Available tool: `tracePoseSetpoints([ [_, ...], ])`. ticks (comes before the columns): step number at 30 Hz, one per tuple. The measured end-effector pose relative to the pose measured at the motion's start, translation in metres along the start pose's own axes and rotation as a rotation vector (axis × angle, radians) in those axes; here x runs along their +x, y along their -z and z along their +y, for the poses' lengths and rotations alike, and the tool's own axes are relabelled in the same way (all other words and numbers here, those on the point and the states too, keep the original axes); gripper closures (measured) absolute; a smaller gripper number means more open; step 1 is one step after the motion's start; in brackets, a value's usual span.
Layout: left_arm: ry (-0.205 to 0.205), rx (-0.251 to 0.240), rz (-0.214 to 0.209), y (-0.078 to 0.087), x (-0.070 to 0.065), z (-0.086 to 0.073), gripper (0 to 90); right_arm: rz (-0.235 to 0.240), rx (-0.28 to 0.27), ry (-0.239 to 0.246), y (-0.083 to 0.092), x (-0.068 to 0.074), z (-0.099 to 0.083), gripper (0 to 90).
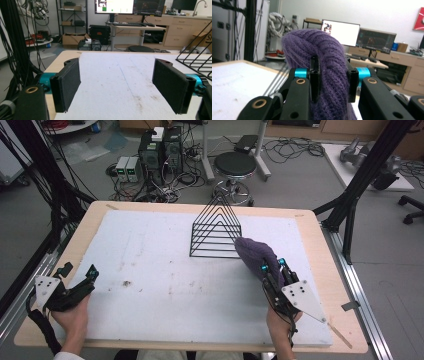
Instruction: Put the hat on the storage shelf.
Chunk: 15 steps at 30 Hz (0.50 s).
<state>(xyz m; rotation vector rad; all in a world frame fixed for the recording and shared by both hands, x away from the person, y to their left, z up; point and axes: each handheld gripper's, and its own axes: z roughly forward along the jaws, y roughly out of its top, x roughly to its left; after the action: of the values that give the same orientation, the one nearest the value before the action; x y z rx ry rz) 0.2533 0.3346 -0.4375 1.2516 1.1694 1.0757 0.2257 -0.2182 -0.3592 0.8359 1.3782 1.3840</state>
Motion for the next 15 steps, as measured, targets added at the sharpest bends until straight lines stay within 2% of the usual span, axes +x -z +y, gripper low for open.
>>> tracePoseSetpoints([
  [7, -0.028, -0.034, -0.047, 0.002, -0.009, 0.008, 21.9, 0.032, -0.037, -0.006, -0.001, 0.008, 0.017, 73.4],
  [9, 0.000, -0.049, -0.089, 0.002, -0.011, 0.010, 22.0, 0.041, -0.045, -0.016, -0.004, 0.010, 0.021, 73.4],
  [10, 0.011, -0.053, -0.112, 0.002, -0.012, 0.011, 22.0, 0.055, -0.051, -0.037, -0.008, 0.012, 0.024, 73.4],
  [13, 0.016, -0.075, -0.150, 0.003, -0.015, 0.017, 22.1, 0.066, -0.063, -0.050, -0.013, 0.016, 0.027, 73.5],
  [15, 0.023, -0.092, -0.171, 0.003, -0.017, 0.022, 21.9, 0.081, -0.080, -0.044, -0.020, 0.024, 0.034, 73.5],
])
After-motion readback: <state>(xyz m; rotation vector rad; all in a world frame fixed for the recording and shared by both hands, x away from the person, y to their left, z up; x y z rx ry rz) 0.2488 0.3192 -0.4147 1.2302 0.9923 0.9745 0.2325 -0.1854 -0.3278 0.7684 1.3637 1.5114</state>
